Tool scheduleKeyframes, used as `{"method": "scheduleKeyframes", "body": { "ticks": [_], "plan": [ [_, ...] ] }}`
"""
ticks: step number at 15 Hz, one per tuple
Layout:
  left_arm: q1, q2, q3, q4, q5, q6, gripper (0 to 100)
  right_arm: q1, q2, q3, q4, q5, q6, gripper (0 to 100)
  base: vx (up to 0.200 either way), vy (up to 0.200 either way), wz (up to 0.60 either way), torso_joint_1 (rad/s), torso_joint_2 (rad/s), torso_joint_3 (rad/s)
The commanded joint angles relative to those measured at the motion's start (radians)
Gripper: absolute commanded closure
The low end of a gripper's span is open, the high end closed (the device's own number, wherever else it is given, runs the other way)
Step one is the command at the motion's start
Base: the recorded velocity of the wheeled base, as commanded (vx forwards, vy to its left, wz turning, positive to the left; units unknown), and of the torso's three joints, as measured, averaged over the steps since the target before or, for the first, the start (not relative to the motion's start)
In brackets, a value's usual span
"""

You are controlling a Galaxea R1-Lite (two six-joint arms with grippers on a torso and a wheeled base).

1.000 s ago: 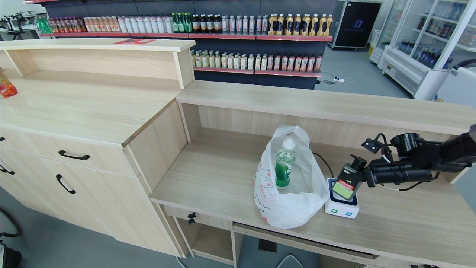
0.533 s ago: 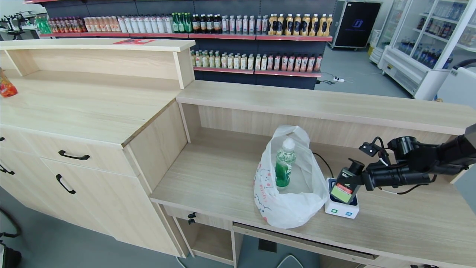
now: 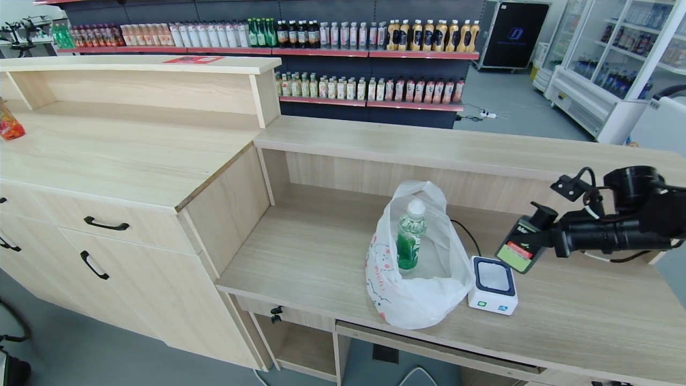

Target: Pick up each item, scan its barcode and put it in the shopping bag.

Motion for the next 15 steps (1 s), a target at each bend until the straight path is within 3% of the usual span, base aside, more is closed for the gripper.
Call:
{"method": "scheduleKeyframes", "body": {
  "ticks": [1, 5, 6, 8, 10, 12, 14, 15],
  "plan": [
    [0.000, 0.000, 0.000, -0.001, 0.000, 0.001, 0, -0.038, -0.276, 0.133, -0.035, -0.247, 0.044, 100, 0.000, 0.000, 0.00, 0.000, 0.00, 0.000],
    [0.000, 0.000, 0.000, -0.001, 0.000, -0.001, 0, 0.011, -0.311, 0.217, -0.182, -0.312, 0.073, 100, 0.000, 0.000, 0.00, 0.000, 0.00, 0.000],
    [0.000, 0.000, 0.000, -0.001, 0.000, -0.001, 0, 0.058, -0.343, 0.301, -0.311, -0.316, 0.067, 100, 0.000, 0.000, 0.00, 0.000, 0.00, 0.000],
    [0.000, 0.000, 0.000, 0.001, 0.000, -0.001, 0, 0.061, -0.357, 0.311, -0.342, -0.374, 0.059, 100, 0.000, 0.000, 0.00, 0.000, 0.00, 0.000],
    [0.000, 0.000, 0.000, -0.001, 0.000, -0.001, 0, 0.060, -0.359, 0.314, -0.342, -0.408, -0.008, 100, 0.000, 0.000, 0.00, 0.000, 0.00, 0.000],
    [0.000, 0.000, 0.000, -0.001, 0.000, 0.001, 0, 0.063, -0.359, 0.340, -0.389, -0.437, -0.115, 100, 0.000, 0.000, 0.60, 0.002, 0.00, 0.005],
    [0.000, 0.000, 0.000, -0.001, 0.000, -0.001, 0, 0.084, -0.345, 0.366, -0.489, -0.417, -0.131, 100, 0.000, 0.000, 0.60, 0.005, 0.00, 0.005],
    [0.000, 0.000, 0.000, -0.001, 0.000, -0.001, 0, 0.083, -0.308, 0.355, -0.486, -0.319, -0.143, 100, 0.000, 0.000, 0.60, -0.002, 0.00, -0.002]
  ]
}}
